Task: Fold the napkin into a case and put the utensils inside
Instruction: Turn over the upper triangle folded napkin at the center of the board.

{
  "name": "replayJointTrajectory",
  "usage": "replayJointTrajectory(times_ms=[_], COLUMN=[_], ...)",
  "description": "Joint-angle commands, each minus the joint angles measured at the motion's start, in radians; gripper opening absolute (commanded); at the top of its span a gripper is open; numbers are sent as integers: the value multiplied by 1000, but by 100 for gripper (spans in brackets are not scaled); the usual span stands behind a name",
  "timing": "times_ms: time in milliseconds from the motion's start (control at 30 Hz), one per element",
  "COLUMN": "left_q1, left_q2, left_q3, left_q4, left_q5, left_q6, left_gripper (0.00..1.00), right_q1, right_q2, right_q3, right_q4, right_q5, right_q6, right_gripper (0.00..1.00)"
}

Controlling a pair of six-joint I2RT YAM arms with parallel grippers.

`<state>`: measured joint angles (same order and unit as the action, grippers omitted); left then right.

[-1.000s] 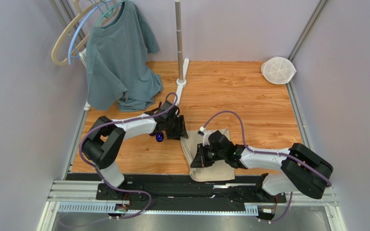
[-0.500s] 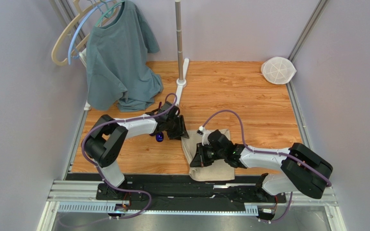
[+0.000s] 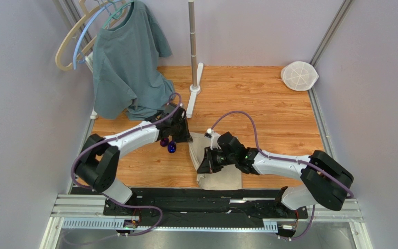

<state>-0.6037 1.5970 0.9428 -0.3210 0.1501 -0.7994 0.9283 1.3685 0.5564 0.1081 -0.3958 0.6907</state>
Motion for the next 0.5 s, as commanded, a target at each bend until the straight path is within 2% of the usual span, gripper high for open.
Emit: replayJointTrajectory(times_ms=[0, 133, 267, 367, 467], left_q1=[53, 90, 107, 105, 101], left_q2=[-164, -336, -451, -486, -459], left_q3=[76, 129, 291, 384, 390], left_q4=[-114, -258, -412, -472, -439], left_q5=[-81, -139, -266, -302, -245], left_q6=[83, 126, 186, 215, 218], left_gripper=[0, 0, 0, 0, 0], right_q1=[35, 96, 167, 169, 165], right_q2=[55, 136, 155, 135, 81], right_q3=[147, 357, 486, 479, 427], right_q4=[19, 22, 51, 146, 200], right_q5=[-72, -127, -175, -219, -219], right_q6=[-20, -7, 38, 98, 124], right_gripper=[0, 0, 0, 0, 0])
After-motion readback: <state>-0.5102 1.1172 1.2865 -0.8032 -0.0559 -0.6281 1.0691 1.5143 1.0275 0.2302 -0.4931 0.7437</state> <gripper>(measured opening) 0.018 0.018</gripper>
